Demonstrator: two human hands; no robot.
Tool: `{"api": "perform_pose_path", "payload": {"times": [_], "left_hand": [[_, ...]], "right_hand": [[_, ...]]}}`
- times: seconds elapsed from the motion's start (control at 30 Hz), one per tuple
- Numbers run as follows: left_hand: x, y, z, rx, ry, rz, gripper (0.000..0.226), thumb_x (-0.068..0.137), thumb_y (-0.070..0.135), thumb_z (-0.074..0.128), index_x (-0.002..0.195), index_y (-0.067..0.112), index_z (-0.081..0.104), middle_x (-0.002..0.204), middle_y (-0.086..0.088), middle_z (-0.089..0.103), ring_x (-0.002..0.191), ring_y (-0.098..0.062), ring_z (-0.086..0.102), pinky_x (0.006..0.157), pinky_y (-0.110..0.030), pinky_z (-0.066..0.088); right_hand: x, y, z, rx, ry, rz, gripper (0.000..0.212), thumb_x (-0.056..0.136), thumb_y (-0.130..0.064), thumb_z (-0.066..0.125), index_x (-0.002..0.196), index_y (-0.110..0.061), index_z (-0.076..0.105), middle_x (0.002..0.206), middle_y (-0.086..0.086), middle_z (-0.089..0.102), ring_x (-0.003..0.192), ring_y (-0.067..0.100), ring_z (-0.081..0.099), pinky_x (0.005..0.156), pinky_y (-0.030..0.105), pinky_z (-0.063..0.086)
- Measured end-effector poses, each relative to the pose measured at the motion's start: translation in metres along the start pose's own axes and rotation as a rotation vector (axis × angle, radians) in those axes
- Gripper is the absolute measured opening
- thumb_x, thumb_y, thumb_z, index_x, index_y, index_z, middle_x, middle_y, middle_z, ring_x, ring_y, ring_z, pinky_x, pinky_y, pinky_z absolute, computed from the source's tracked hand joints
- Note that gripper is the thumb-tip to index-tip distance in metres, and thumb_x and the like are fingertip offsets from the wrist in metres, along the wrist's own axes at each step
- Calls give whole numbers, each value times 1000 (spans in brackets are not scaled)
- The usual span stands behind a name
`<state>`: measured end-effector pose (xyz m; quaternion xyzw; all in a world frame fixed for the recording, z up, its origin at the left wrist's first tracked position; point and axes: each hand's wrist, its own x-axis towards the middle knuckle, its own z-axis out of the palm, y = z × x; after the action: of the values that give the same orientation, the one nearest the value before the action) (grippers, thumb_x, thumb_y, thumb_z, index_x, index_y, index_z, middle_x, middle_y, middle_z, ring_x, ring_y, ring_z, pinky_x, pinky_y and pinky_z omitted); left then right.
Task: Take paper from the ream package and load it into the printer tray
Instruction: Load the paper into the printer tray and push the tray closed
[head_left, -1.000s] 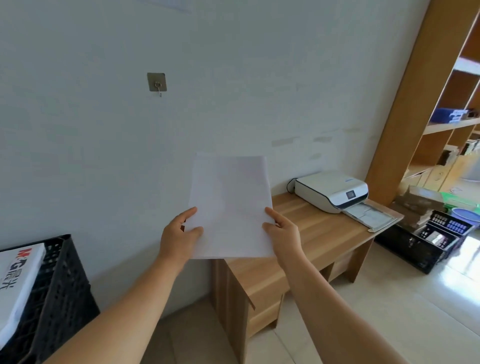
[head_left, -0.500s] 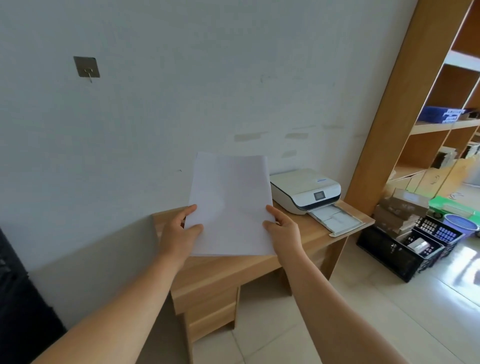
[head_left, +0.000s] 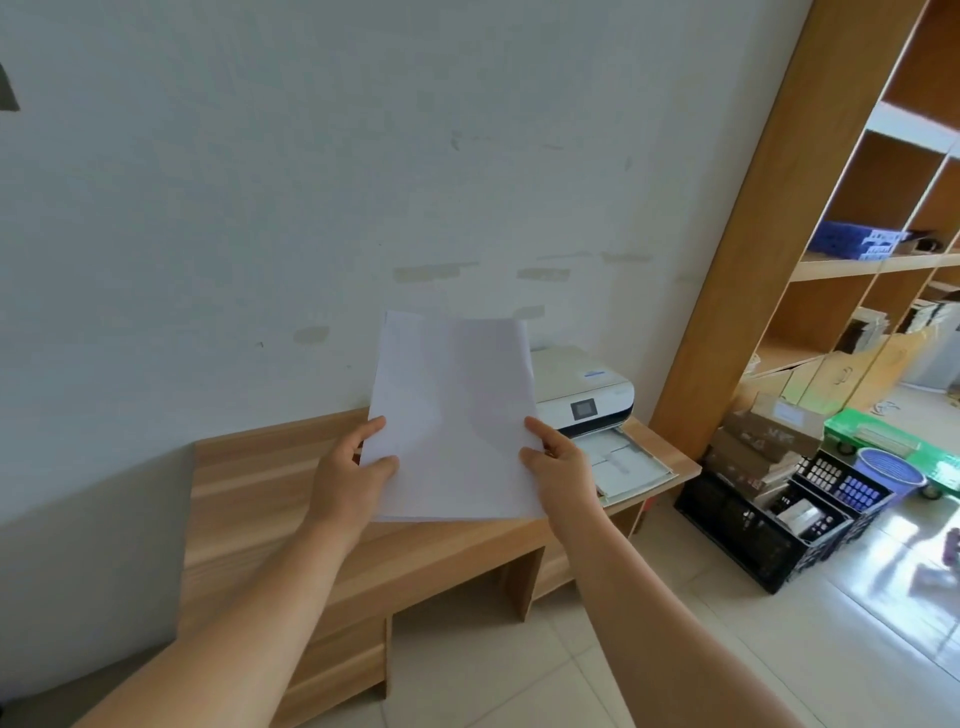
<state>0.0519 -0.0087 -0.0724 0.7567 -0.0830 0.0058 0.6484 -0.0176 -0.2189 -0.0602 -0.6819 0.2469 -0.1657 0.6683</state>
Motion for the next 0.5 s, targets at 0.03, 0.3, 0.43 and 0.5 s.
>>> {"api": "perform_pose_path", "payload": {"times": [0.03,0.3,0.43,0.5], "left_hand": [[5,2,15,-1,0,-4,51,86,6,62,132,26,53,146,1,43,136,-14,36,98,-24,31],[30,20,117,-2,4,-26,51,85,4,62,131,25,54,143,1,46,127,-10,41,93,-23,34],[33,31,173,6,26,-34,51,85,3,62,131,25,54,143,1,45,127,-9,40,93,-23,32],[33,36,204,6,48,-37,51,86,2,61,131,23,54,143,0,46,122,-7,41,91,-22,34]], "right_hand": [[12,-1,-11,-3,-3,1,41,97,-10,52,133,-30,56,120,-3,56,95,15,60,65,18,51],[90,-1,-90,-2,-6,22,42,96,-11,53,132,-33,57,123,-3,55,96,17,60,75,25,54],[126,-1,-136,-16,-39,25,43,96,-11,53,134,-32,56,128,-1,52,101,19,58,81,29,55],[143,-2,-162,-18,-57,36,43,96,-10,53,134,-32,56,126,-1,52,98,17,58,75,25,53]]}}
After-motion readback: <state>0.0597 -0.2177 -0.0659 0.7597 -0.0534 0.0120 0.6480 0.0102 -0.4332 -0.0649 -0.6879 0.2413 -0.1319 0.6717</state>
